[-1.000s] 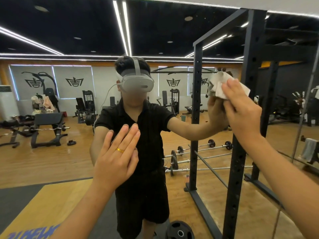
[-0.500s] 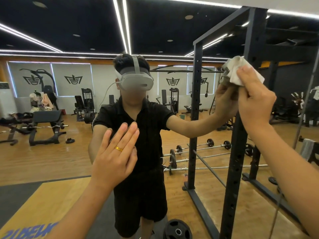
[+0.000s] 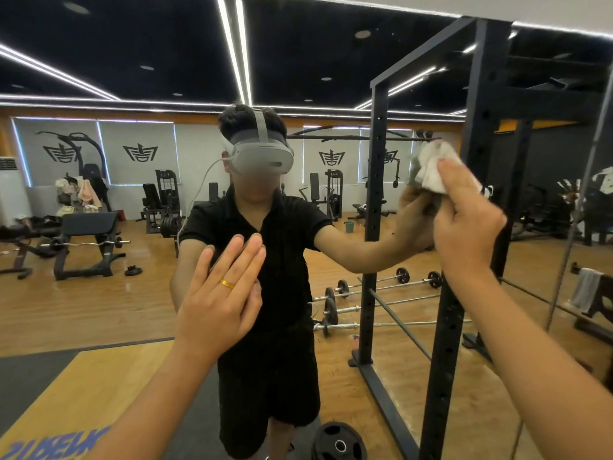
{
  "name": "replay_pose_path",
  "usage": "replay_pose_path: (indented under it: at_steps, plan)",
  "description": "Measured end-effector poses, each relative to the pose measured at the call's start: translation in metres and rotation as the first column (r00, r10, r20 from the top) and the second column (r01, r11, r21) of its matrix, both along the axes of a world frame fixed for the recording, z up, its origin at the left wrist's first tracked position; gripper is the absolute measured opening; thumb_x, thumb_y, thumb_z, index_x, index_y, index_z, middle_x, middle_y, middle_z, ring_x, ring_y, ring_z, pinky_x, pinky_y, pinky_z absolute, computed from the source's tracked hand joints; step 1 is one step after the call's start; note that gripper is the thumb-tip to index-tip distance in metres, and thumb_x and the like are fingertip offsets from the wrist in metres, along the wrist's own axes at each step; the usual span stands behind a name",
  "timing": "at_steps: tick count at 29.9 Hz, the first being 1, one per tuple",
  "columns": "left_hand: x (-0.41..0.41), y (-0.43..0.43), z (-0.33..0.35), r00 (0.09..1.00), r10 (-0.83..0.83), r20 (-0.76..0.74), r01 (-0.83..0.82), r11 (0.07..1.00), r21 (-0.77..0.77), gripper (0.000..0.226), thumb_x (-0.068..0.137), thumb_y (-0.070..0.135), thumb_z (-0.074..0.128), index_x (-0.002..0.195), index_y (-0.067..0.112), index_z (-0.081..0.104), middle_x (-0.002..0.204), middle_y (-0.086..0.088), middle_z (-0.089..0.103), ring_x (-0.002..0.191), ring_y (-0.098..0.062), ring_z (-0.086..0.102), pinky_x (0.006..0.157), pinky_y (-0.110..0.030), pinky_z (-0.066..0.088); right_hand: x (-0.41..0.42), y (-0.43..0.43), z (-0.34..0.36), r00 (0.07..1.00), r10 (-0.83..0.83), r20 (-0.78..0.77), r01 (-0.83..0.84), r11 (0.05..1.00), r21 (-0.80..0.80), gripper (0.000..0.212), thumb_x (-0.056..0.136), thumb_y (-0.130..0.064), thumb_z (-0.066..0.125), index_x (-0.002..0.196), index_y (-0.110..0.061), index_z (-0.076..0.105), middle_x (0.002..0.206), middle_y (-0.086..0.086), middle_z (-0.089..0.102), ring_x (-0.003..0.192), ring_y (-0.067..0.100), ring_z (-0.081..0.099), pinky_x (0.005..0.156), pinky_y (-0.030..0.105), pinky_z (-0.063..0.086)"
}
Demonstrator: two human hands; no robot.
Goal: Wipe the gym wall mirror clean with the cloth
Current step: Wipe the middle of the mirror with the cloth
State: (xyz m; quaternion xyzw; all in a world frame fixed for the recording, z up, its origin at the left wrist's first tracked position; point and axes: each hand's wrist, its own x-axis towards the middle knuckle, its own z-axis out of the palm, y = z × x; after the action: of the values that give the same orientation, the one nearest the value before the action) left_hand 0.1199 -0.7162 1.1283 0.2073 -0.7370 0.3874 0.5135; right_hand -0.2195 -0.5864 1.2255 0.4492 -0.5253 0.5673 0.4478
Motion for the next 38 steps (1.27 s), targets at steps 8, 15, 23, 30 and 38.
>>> replay_pose_path:
  at_steps: [8, 15, 23, 30, 38]
  plan:
    - [-0.001, -0.001, -0.001, 1.0, 0.004, -0.002, -0.004, 1.0, -0.005, 0.052, 0.101, 0.021, 0.051, 0.151, 0.008, 0.049, 0.161, -0.008, 0.041, 0.152, -0.026, 0.035, 0.126, -0.05, 0.021, -0.024, 0.01, 0.033, 0.996, -0.031, -0.085, 0.025, 0.997, -0.068, 0.036, 0.107, -0.01, 0.048, 0.14, -0.007, 0.061, 0.141, 0.016, 0.062, 0.13, 0.02, 0.056, 0.113, 0.014, 0.038]
    - [-0.001, -0.001, -0.001, 1.0, 0.006, -0.004, -0.006, 1.0, 0.0, 0.051, 0.101, 0.02, 0.05, 0.151, 0.008, 0.049, 0.161, -0.008, 0.041, 0.152, -0.026, 0.034, 0.127, -0.05, 0.019, 0.027, -0.007, -0.044, 0.995, 0.095, 0.016, -0.095, 0.995, -0.039, 0.037, 0.108, -0.017, 0.052, 0.144, -0.014, 0.059, 0.131, 0.011, 0.068, 0.104, 0.017, 0.067, 0.089, 0.031, 0.058]
    - [-0.001, 0.0, -0.001, 1.0, -0.005, -0.001, 0.005, 1.0, 0.02, 0.052, 0.101, 0.021, 0.051, 0.151, 0.008, 0.048, 0.161, -0.009, 0.04, 0.153, -0.026, 0.033, 0.127, -0.051, 0.019, 0.009, 0.002, -0.035, 0.993, 0.114, 0.019, -0.11, 0.982, -0.156, 0.042, 0.112, -0.031, 0.042, 0.141, -0.006, 0.059, 0.139, 0.012, 0.062, 0.13, 0.025, 0.06, 0.111, 0.023, 0.047]
    - [0.0, 0.0, -0.001, 1.0, -0.008, -0.006, 0.008, 1.0, 0.017, 0.05, 0.104, 0.021, 0.048, 0.151, 0.008, 0.048, 0.161, -0.009, 0.041, 0.152, -0.026, 0.034, 0.127, -0.049, 0.018, 0.002, -0.001, -0.018, 0.993, 0.11, 0.045, -0.112, 0.993, 0.038, 0.045, 0.107, -0.014, 0.048, 0.152, -0.019, 0.047, 0.153, 0.007, 0.053, 0.138, 0.031, 0.054, 0.11, 0.052, 0.049]
    - [0.0, -0.001, -0.002, 1.0, -0.01, 0.002, 0.01, 0.999, 0.037, 0.05, 0.105, 0.022, 0.045, 0.153, 0.008, 0.046, 0.162, -0.009, 0.04, 0.153, -0.026, 0.032, 0.126, -0.051, 0.019, -0.016, 0.008, -0.009, 0.992, 0.118, 0.053, -0.123, 0.987, 0.106, 0.046, 0.108, -0.018, 0.045, 0.154, -0.021, 0.047, 0.153, 0.007, 0.052, 0.139, 0.02, 0.051, 0.115, 0.036, 0.045]
